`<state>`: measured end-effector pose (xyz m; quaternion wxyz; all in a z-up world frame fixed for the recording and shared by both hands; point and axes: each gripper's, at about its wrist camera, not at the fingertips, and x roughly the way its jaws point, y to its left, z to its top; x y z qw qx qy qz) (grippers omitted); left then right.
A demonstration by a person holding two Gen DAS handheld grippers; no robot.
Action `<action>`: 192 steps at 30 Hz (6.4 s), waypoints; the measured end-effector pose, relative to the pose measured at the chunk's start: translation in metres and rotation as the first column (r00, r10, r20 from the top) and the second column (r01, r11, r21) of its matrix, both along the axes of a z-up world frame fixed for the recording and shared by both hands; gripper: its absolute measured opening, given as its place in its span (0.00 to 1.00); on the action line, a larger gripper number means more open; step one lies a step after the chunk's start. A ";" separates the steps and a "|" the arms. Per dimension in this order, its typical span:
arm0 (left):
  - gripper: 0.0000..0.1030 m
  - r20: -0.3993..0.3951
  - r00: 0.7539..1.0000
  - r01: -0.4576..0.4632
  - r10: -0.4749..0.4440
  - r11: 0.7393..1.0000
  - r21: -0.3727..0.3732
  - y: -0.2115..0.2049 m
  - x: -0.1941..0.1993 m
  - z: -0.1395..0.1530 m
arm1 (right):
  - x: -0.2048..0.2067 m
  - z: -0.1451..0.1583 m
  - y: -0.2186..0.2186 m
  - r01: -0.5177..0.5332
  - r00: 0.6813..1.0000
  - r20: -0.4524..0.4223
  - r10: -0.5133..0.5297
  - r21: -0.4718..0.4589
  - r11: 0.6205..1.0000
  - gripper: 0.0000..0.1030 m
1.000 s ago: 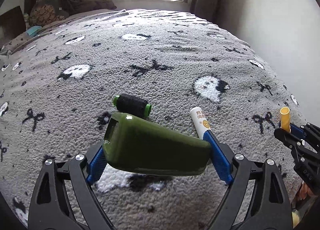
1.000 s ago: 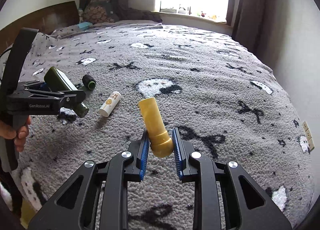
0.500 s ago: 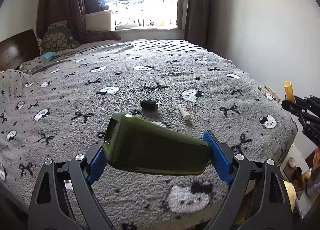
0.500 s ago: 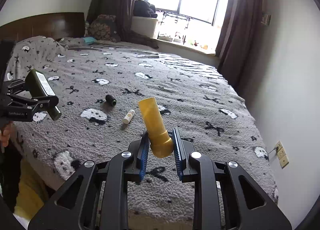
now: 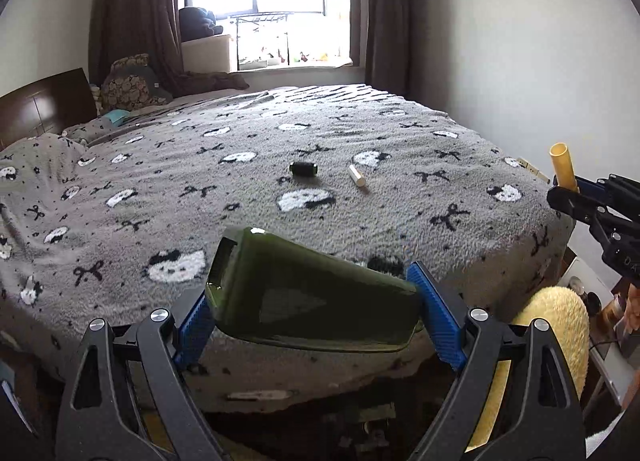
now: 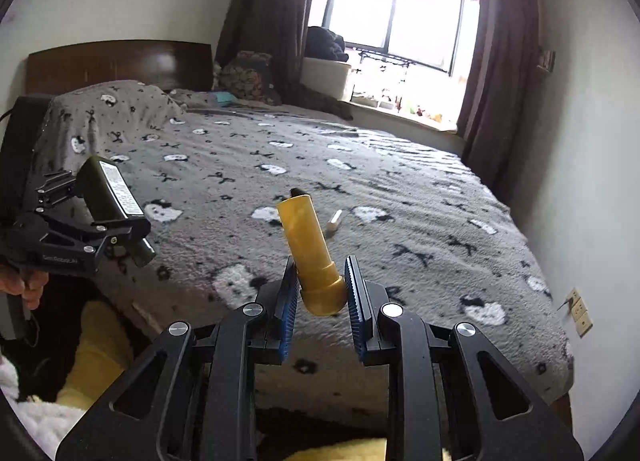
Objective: Collect trash
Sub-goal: 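Lift both items and carry them down past the bed edge toward the bin, then open both tools over the bin to drop the bottle and yellow tube, then raise both open tools back above the bed, then grasp the white lip balm with the right tool, then grasp the black thread spool with the left tool, then carry the spool and lip balm down past the bed edge toward the bin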
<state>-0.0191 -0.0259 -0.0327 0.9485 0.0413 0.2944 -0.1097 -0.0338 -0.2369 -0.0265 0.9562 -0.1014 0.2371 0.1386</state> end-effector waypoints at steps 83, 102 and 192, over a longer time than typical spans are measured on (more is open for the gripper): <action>0.92 -0.196 0.980 -0.039 0.039 0.999 0.002 0.038 0.087 -0.046 | 0.105 -0.035 0.005 0.139 0.985 -0.107 -0.133 0.054 0.989 0.95; 0.92 -0.265 0.954 -0.145 0.142 0.989 0.008 0.071 0.213 -0.076 | 0.245 -0.077 0.031 0.143 0.957 -0.264 -0.119 0.074 0.987 0.95; 0.52 -0.108 0.992 0.060 -0.059 0.998 0.004 -0.011 0.000 -0.048 | 0.016 -0.064 0.020 0.062 0.985 -0.162 -0.054 0.043 0.997 0.20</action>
